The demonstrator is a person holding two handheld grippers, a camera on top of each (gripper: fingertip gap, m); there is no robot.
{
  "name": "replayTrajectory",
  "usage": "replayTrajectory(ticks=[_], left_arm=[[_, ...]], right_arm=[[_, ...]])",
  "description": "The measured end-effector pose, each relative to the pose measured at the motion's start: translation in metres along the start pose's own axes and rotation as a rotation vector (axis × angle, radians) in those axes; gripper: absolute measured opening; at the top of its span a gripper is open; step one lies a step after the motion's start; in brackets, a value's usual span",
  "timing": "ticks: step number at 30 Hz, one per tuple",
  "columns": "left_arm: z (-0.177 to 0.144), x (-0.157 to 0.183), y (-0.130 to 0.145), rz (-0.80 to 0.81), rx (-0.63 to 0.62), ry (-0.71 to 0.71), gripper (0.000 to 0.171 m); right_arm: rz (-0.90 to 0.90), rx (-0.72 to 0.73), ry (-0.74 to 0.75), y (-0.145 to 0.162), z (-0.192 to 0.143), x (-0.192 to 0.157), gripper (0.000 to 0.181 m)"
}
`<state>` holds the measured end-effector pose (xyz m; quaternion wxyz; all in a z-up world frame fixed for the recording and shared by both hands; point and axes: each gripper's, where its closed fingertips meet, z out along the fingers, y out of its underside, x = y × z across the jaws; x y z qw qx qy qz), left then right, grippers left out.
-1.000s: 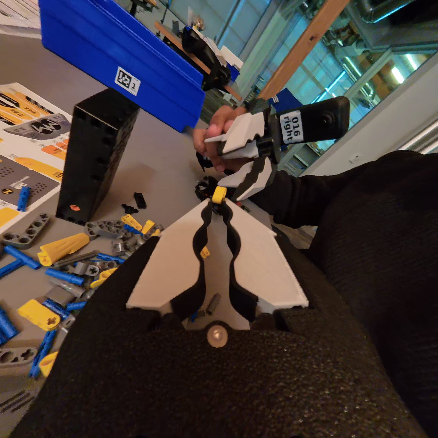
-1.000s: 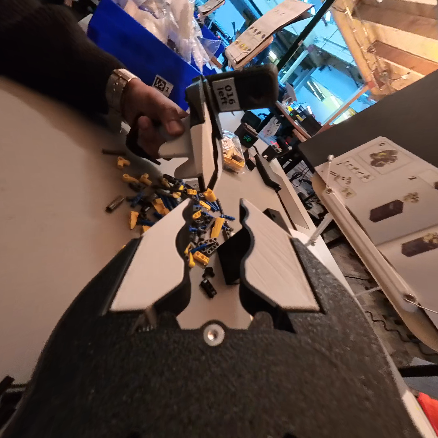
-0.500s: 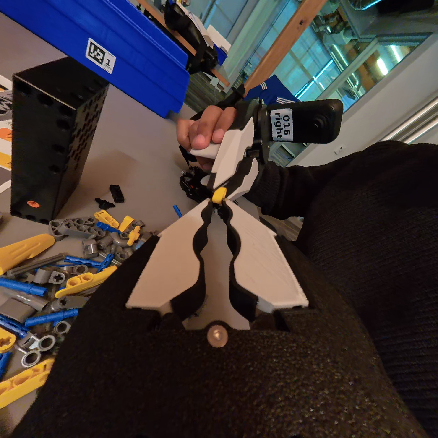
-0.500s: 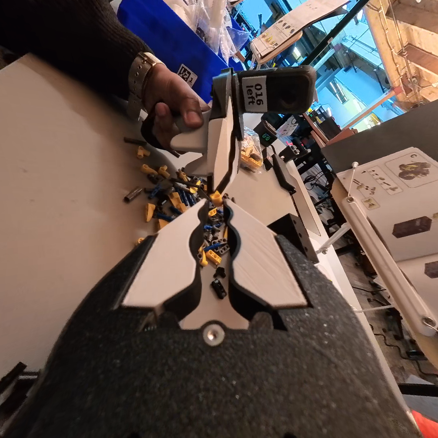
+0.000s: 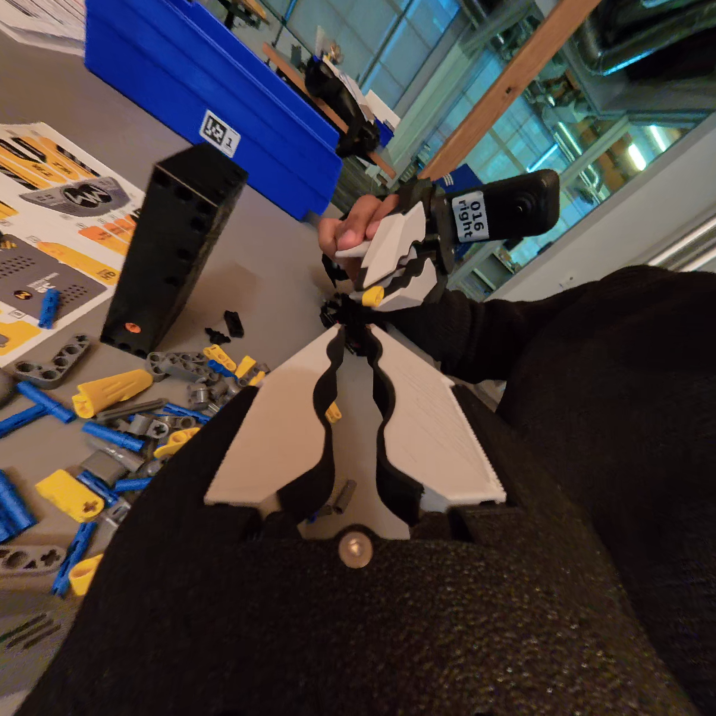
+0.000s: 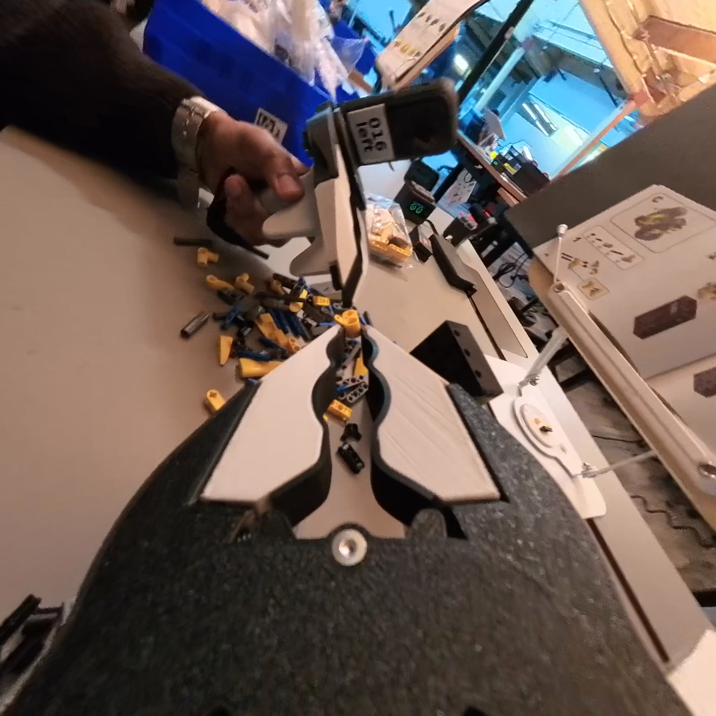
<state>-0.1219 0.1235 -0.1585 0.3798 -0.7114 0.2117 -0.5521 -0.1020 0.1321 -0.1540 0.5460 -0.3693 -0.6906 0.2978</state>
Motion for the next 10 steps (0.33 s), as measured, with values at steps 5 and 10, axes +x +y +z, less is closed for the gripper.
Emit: replayTrajectory(ticks=[5, 10], left_arm=[[-0.006, -0.001, -0.007, -0.005, 0.035, 0.0, 0.009], [-0.004, -0.001, -0.004, -0.001, 0.021, -0.004, 0.01]], right_arm=[[0.269, 0.192, 0.015, -0.018, -0.017, 0.026, 0.007], [0.46, 0.307, 0.063, -0.017, -0.035, 0.055, 0.007]])
